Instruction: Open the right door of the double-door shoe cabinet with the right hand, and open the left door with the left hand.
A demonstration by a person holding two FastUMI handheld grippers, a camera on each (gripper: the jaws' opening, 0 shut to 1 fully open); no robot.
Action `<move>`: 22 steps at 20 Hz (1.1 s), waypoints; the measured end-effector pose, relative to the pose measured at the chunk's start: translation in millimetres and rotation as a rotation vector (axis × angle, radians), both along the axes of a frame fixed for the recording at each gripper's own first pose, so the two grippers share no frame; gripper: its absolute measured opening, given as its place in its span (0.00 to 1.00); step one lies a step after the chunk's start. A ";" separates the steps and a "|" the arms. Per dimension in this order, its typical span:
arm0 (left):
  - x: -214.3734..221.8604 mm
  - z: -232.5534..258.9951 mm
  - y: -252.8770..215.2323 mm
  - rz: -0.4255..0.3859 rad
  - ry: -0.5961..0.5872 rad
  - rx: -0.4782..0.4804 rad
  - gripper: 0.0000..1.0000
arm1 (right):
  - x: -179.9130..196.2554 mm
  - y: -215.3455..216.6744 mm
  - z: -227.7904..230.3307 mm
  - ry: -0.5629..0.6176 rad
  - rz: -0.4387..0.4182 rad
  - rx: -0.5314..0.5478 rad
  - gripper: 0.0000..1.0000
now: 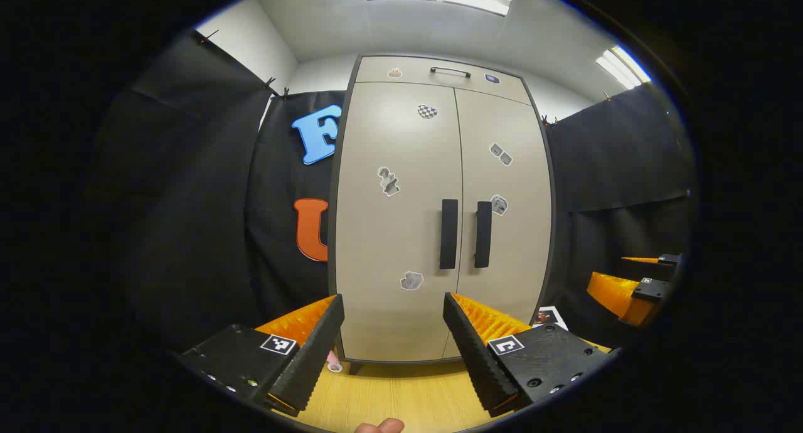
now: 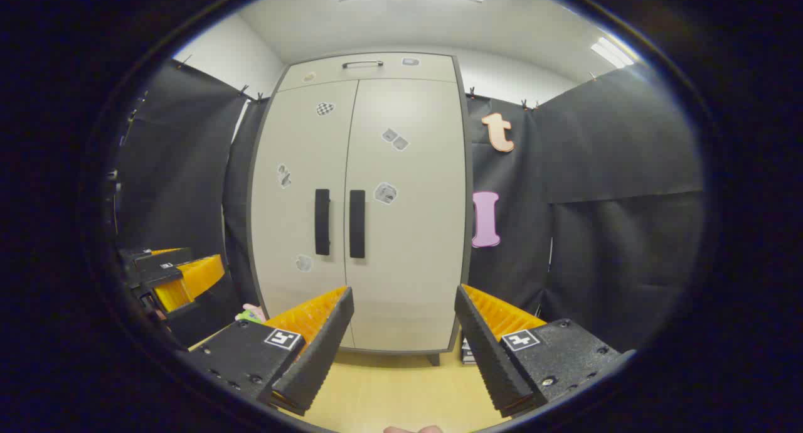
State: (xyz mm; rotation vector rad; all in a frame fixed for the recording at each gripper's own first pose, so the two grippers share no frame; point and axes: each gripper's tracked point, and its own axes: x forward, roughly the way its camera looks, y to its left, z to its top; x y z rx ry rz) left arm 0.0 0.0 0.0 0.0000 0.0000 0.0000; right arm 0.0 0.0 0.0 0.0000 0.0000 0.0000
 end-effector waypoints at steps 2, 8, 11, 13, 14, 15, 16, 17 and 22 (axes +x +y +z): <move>0.4 -2.9 -6.0 -0.013 0.006 -0.002 0.95 | -0.9 -7.2 1.2 -0.001 -0.021 -0.007 1.00; 1.7 -11.6 -12.6 -0.032 0.030 -0.016 0.95 | -8.5 -6.4 5.9 -0.007 -0.023 -0.017 1.00; -1.0 -8.7 -12.1 -0.031 0.019 -0.009 0.95 | -10.2 -4.3 3.2 -0.010 -0.019 -0.025 1.00; -1.6 -7.3 -12.5 -0.032 0.014 -0.003 0.95 | -10.3 -1.9 0.4 0.000 -0.011 -0.020 1.00; -2.1 -7.5 -12.5 -0.032 0.012 -0.003 0.95 | -11.4 -0.7 0.1 0.002 -0.010 -0.018 1.00; -2.5 -7.9 -12.7 -0.033 0.013 -0.003 0.95 | -11.2 -1.2 -1.7 0.004 -0.011 -0.017 1.00; -2.9 -8.7 -12.8 -0.035 0.015 -0.002 0.95 | -11.8 -1.5 -2.8 0.008 -0.013 -0.017 1.00; -2.1 -9.1 -12.5 -0.036 0.016 -0.001 0.95 | -12.0 -1.3 -2.7 0.008 -0.015 -0.016 1.00; -0.6 -9.1 -9.2 -0.035 0.012 -0.003 0.95 | -11.8 -3.9 -3.7 0.010 -0.026 -0.011 1.00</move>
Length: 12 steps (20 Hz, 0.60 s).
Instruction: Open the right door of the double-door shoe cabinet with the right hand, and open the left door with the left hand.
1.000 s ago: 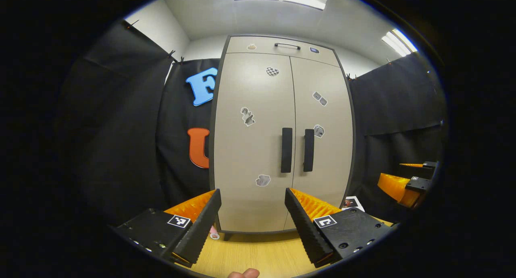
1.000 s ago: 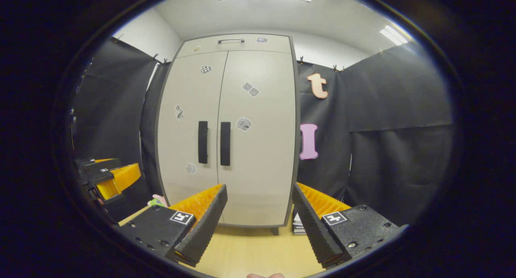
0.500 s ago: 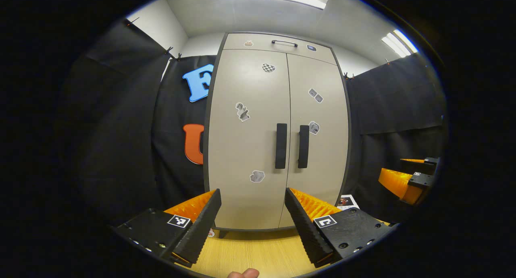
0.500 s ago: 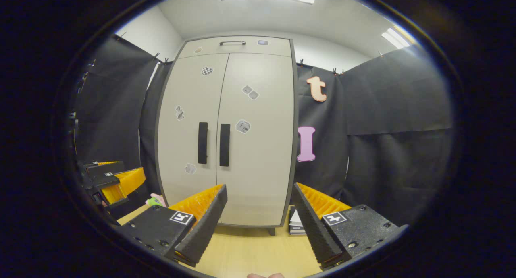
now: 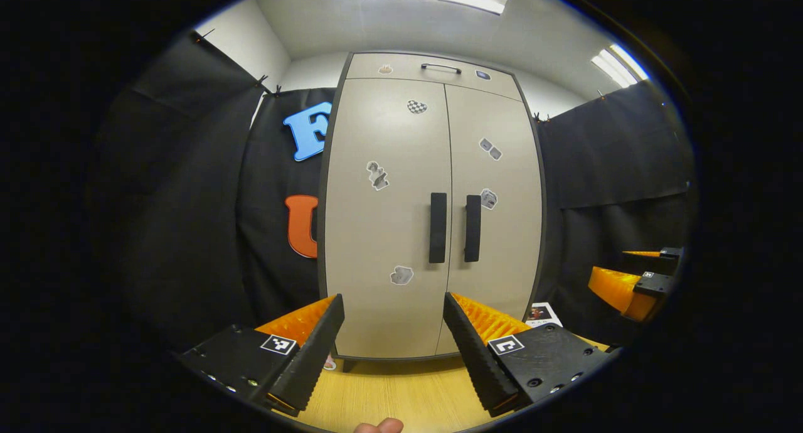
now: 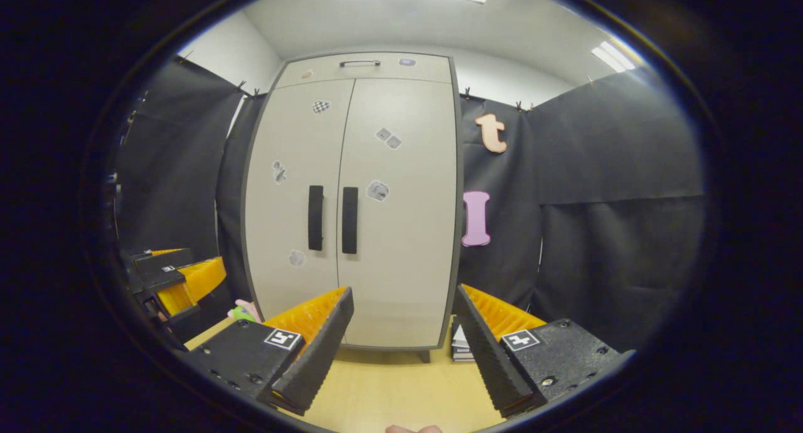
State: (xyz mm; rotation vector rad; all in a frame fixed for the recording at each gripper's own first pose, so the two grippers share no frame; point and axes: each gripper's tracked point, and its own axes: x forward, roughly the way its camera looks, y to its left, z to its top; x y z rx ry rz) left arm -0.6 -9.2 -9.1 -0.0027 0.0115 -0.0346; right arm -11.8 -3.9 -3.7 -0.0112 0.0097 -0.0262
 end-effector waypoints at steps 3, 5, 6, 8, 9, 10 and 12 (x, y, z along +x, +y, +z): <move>0.0 -0.7 1.6 -0.002 -0.002 0.006 0.95 | 7.5 2.8 2.6 -0.007 0.001 -0.006 1.00; -1.5 -0.8 3.0 -0.002 -0.008 0.017 0.95 | 19.6 8.4 6.5 -0.014 0.011 -0.003 1.00; -3.9 -3.1 5.4 0.002 -0.008 0.025 0.95 | 27.6 12.0 8.9 -0.013 0.020 0.001 1.00; -9.5 -7.6 6.2 0.000 -0.003 0.034 0.95 | 47.2 20.2 15.8 -0.014 0.041 0.006 1.00; -13.2 -9.6 5.0 -0.007 0.000 0.037 0.95 | 56.9 23.2 20.1 -0.018 0.048 0.013 1.00; -13.3 -12.2 5.6 -0.011 0.003 0.041 0.95 | 66.8 27.0 25.9 -0.022 0.054 0.020 1.00; -14.0 -15.7 7.7 -0.014 0.018 0.043 0.95 | 91.3 36.2 36.8 -0.024 0.070 0.035 1.00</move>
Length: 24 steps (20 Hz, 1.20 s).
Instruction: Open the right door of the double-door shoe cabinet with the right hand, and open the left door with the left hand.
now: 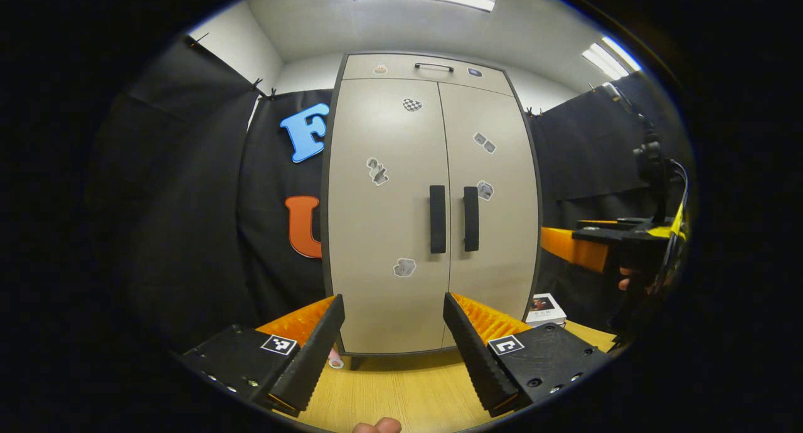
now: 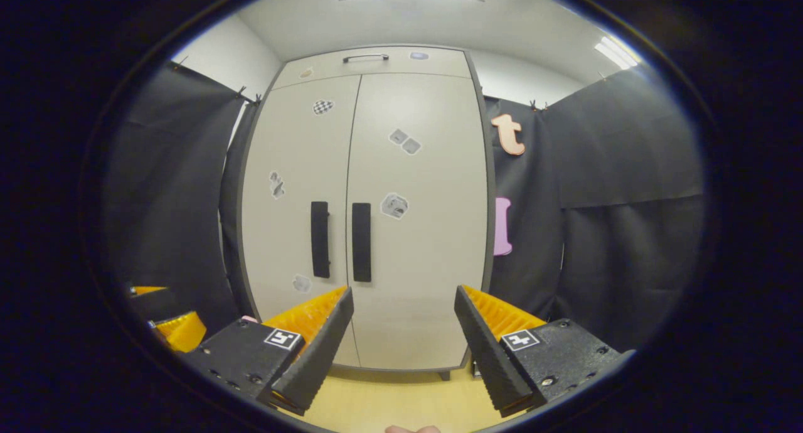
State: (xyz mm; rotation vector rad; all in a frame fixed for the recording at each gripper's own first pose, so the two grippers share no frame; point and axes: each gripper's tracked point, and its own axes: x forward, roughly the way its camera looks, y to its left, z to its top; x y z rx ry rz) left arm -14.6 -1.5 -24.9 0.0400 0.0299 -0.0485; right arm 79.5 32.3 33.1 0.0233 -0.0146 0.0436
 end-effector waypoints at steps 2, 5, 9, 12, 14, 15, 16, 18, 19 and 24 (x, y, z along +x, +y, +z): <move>-6.7 -6.5 1.4 -0.004 0.014 -0.011 0.95 | 23.3 11.4 11.7 -0.007 0.026 0.020 1.00; -14.1 -9.0 7.3 0.001 0.020 -0.024 0.95 | 57.4 28.1 19.2 0.000 0.046 0.021 1.00; -19.0 -11.8 17.2 0.019 0.024 -0.029 0.95 | 100.3 42.8 15.7 0.019 0.055 -0.002 1.00; -21.4 -12.9 29.2 0.043 0.022 -0.020 0.95 | 125.9 44.4 17.1 0.017 0.035 -0.012 1.00; -23.2 -12.0 33.2 0.050 0.020 -0.018 0.95 | 139.2 44.0 18.6 0.012 0.021 -0.012 1.00; -21.8 -11.2 34.6 0.051 0.018 -0.017 0.95 | 145.1 43.7 18.5 0.012 0.016 -0.006 1.00; -20.6 -10.4 36.5 0.053 0.017 -0.015 0.95 | 150.3 43.6 18.1 0.015 0.012 0.000 1.00; -16.8 -8.6 38.3 0.053 0.015 -0.008 0.95 | 158.2 42.7 15.3 0.030 0.000 0.014 1.00; -15.6 -8.4 39.8 0.054 0.014 -0.006 0.95 | 162.0 42.5 14.9 0.032 -0.002 0.024 1.00; -12.7 -9.2 43.7 0.059 0.009 -0.009 0.95 | 174.7 45.1 11.3 0.046 -0.013 0.019 1.00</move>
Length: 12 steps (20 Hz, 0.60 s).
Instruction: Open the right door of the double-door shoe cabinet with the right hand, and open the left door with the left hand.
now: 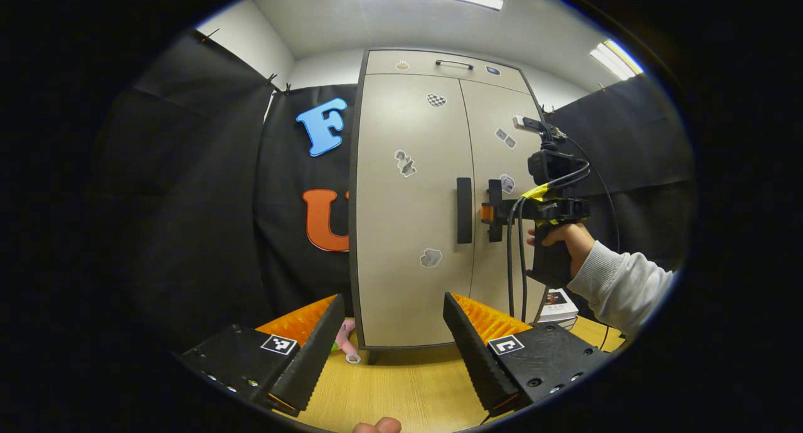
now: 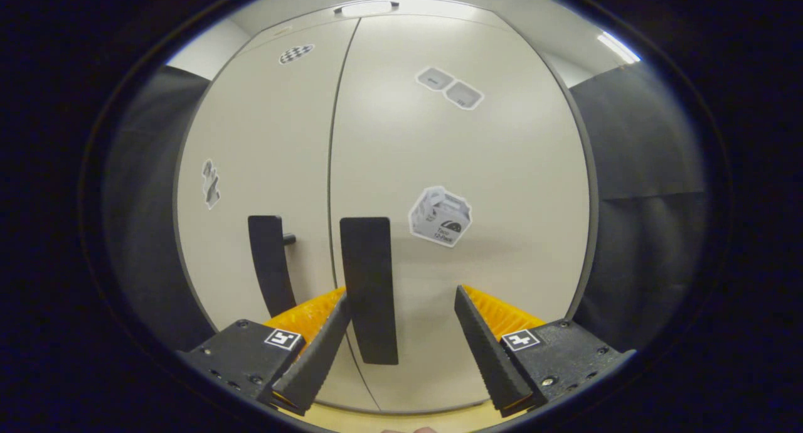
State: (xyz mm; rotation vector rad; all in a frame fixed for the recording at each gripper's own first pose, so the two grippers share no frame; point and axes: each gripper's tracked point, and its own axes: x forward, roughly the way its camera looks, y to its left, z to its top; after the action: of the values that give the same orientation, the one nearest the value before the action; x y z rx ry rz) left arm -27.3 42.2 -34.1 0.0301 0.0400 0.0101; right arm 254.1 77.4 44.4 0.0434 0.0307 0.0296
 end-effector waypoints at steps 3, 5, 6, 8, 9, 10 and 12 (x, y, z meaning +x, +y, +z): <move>3.0 0.9 4.1 0.005 -0.001 -0.006 0.95 | 3.5 3.3 -2.0 -0.003 0.011 0.013 1.00; 4.5 1.3 6.4 0.010 -0.002 -0.009 0.95 | 2.7 2.9 -2.1 -0.007 0.011 0.011 0.99; 5.1 1.5 6.4 0.011 -0.002 -0.009 0.95 | 3.3 3.3 -3.0 -0.006 0.012 0.013 0.99; 5.8 2.5 5.4 0.007 -0.005 -0.012 0.95 | 4.0 1.5 -3.1 -0.006 0.010 0.017 0.98; 6.9 2.1 4.8 0.006 -0.006 -0.013 0.95 | 1.5 2.1 -3.6 -0.002 0.016 0.022 0.95; 8.3 1.5 5.0 0.004 -0.006 -0.014 0.95 | 3.7 3.9 -4.2 -0.007 0.020 0.028 0.86; 9.2 0.5 4.7 0.001 -0.004 -0.014 0.95 | 2.7 7.5 -4.5 -0.001 0.030 0.016 0.80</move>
State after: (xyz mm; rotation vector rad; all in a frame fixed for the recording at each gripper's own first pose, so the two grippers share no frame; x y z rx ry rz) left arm -18.1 46.9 -33.6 0.0160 0.0363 0.0104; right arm 256.9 84.9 39.9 0.0593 0.0297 0.0601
